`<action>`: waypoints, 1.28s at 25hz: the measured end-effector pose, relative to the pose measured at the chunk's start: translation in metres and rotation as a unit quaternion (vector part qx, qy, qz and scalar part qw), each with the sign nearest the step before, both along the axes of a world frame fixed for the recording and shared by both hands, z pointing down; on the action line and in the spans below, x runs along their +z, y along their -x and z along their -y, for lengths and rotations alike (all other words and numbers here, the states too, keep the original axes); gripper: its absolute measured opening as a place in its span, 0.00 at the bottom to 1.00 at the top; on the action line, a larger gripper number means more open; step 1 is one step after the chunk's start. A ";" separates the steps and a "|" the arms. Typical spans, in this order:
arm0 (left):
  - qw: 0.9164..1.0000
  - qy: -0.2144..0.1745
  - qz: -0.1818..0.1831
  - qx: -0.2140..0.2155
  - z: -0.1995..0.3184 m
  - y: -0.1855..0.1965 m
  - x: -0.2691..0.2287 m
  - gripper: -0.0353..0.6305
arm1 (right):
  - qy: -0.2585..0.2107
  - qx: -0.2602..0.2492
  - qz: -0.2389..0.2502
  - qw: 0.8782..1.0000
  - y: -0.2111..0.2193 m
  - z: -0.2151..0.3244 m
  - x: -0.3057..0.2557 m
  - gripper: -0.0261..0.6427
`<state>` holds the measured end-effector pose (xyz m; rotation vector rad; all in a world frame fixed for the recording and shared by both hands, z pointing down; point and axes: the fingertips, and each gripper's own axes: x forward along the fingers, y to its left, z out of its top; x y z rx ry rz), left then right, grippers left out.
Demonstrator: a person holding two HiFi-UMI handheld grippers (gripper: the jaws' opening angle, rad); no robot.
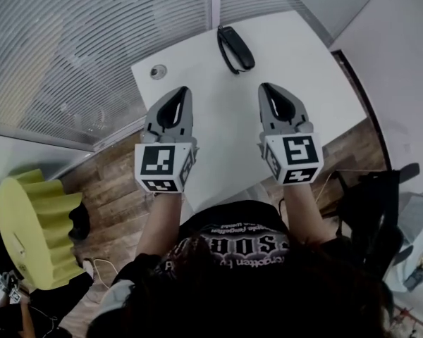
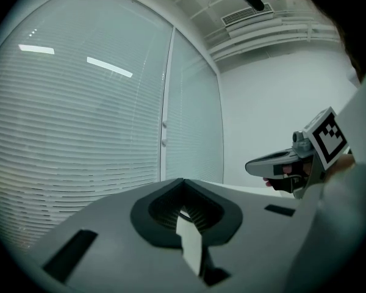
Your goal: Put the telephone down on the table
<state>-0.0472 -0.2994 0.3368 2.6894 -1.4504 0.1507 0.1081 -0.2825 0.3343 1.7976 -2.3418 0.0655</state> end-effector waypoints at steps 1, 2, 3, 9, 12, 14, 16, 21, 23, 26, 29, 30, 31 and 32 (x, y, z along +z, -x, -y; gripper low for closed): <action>1.000 -0.004 -0.001 0.002 -0.003 -0.001 -0.002 0.06 | -0.002 0.002 0.000 1.000 0.000 -0.005 -0.001 0.09; 1.000 -0.005 -0.001 0.004 -0.007 -0.002 -0.003 0.06 | -0.003 0.003 0.000 1.000 -0.001 -0.009 -0.001 0.09; 1.000 -0.003 -0.001 0.006 -0.011 -0.002 -0.002 0.06 | -0.004 0.004 -0.001 1.000 -0.001 -0.014 -0.001 0.09; 1.000 -0.006 -0.005 0.011 -0.022 -0.001 -0.003 0.06 | -0.004 0.007 -0.004 1.000 0.002 -0.033 -0.003 0.08; 1.000 0.000 -0.003 0.016 -0.027 -0.002 -0.002 0.06 | -0.009 0.011 -0.003 1.000 0.003 -0.040 -0.005 0.08; 1.000 0.002 -0.002 0.019 -0.030 -0.003 -0.001 0.06 | -0.014 0.013 -0.001 1.000 0.002 -0.044 -0.006 0.08; 1.000 0.000 -0.002 0.020 -0.033 -0.005 -0.003 0.06 | -0.017 0.013 0.002 1.000 0.002 -0.048 -0.007 0.08; 1.000 -0.007 -0.001 0.021 -0.036 -0.005 -0.007 0.06 | -0.021 0.015 0.001 1.000 0.000 -0.053 -0.011 0.08; 1.000 -0.008 0.000 0.021 -0.036 -0.005 -0.008 0.06 | -0.023 0.015 0.000 1.000 0.000 -0.053 -0.012 0.08; 1.000 -0.005 0.001 0.021 -0.036 -0.005 -0.007 0.06 | -0.025 0.017 -0.001 1.000 -0.001 -0.053 -0.013 0.08; 1.000 -0.009 0.003 0.021 -0.035 -0.006 -0.007 0.06 | -0.024 0.018 0.000 1.000 -0.002 -0.053 -0.012 0.08; 1.000 -0.008 0.004 0.021 -0.035 -0.005 -0.006 0.06 | -0.023 0.017 -0.001 1.000 -0.002 -0.052 -0.011 0.08; 1.000 -0.007 0.005 0.021 -0.036 -0.005 -0.006 0.06 | -0.023 0.017 -0.001 1.000 -0.002 -0.053 -0.011 0.08; 1.000 -0.007 0.005 0.021 -0.036 -0.006 -0.006 0.06 | -0.023 0.017 -0.001 1.000 -0.002 -0.053 -0.011 0.08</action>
